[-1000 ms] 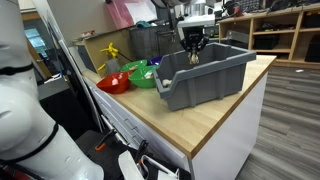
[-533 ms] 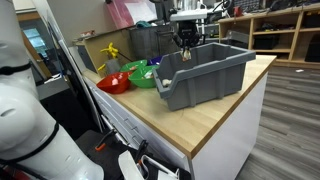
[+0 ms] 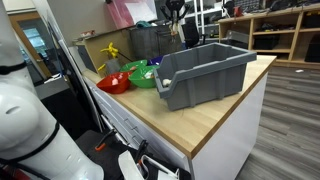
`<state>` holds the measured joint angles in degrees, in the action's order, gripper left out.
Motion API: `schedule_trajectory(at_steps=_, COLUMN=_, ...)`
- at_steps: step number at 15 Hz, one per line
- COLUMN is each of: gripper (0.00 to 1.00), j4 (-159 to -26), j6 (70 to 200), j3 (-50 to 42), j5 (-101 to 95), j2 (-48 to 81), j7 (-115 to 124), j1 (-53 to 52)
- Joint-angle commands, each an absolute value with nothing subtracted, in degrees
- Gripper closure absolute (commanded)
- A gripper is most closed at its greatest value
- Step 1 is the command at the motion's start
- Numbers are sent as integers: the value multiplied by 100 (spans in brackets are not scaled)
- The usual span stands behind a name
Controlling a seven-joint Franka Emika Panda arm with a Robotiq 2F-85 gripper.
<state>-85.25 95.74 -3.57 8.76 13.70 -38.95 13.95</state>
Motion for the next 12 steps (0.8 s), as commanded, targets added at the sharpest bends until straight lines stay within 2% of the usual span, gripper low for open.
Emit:
schedule_trajectory(at_steps=1, gripper=96, j4=-8188, j6=9886, j3=-378, j5=1226, j2=1622, j7=-3834, j1=1353)
schedule_trajectory(at_steps=12, gripper=96, j4=-8385, j6=12158, j3=71, j5=2319, j2=2778, j7=-3837, j1=1395)
